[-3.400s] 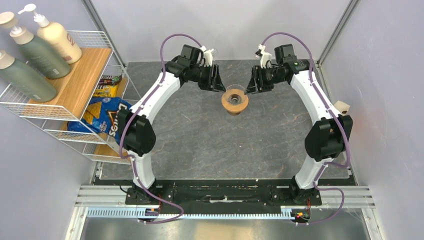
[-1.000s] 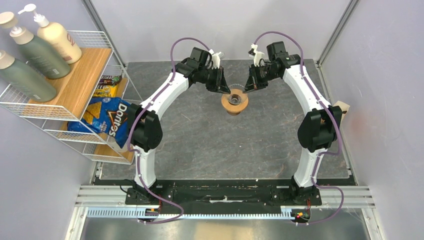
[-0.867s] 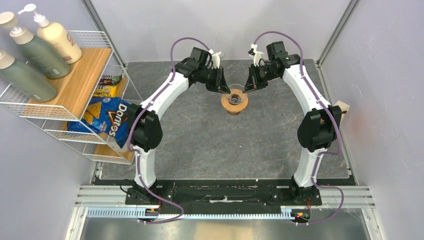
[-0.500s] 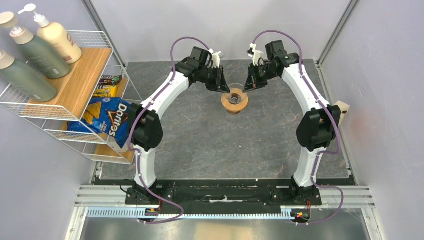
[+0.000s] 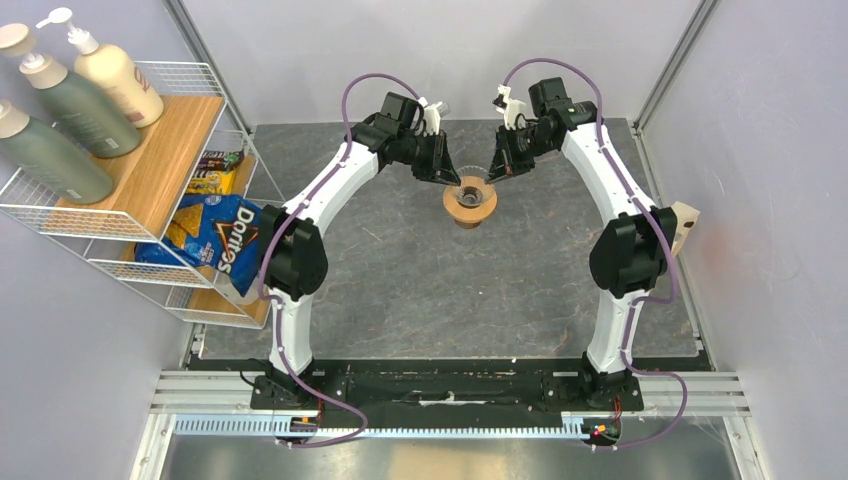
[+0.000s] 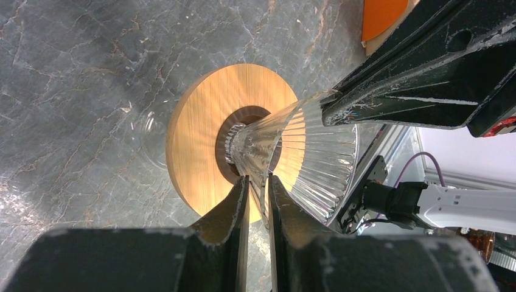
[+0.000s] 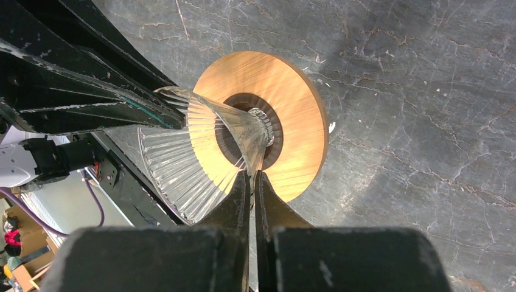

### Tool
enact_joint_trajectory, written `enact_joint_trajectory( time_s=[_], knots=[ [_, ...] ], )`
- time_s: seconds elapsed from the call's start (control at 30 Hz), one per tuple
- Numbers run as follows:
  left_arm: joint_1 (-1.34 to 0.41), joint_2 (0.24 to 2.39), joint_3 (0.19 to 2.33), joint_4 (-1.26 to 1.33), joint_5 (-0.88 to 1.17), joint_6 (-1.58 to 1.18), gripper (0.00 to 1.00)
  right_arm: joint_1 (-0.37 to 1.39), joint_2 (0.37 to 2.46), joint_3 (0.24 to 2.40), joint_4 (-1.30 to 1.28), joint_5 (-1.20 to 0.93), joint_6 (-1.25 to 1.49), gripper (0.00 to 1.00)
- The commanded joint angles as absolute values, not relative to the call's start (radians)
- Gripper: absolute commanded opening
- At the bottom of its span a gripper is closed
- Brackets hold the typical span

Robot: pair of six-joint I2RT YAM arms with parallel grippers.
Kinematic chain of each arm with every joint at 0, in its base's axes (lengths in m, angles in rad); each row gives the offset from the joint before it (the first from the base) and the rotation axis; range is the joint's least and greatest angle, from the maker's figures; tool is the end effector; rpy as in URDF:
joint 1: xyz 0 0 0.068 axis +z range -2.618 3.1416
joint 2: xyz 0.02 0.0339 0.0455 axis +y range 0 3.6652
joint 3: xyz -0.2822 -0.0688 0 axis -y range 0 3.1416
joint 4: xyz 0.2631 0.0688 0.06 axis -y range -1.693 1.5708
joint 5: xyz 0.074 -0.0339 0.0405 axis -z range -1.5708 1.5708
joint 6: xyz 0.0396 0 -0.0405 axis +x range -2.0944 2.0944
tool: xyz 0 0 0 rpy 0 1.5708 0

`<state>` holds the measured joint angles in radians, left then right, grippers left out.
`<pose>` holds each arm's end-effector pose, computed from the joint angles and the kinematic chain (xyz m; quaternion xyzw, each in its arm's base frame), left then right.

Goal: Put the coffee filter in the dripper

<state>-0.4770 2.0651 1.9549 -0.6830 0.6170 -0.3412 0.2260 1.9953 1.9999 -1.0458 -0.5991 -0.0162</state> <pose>0.4306 -0.2483 0.3169 0.1747 0.8718 -0.4015 0.2196 0.4364 0.1233 0.3398 -0.1881 0.9061 0.3094 0.2189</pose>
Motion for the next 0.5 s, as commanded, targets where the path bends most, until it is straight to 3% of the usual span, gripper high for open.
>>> enact_joint_trajectory(
  time_s=[0.0, 0.47],
  knots=[
    [-0.472, 2.116, 1.967, -0.727, 0.606, -0.321, 0.02, 0.222, 2.047, 2.015, -1.074, -0.536, -0.052, 0.0],
    [-0.471, 2.141, 1.973, -0.728, 0.579, -0.308, 0.02, 0.223, 2.07, 2.0, -1.051, -0.501, -0.07, 0.0]
  ],
)
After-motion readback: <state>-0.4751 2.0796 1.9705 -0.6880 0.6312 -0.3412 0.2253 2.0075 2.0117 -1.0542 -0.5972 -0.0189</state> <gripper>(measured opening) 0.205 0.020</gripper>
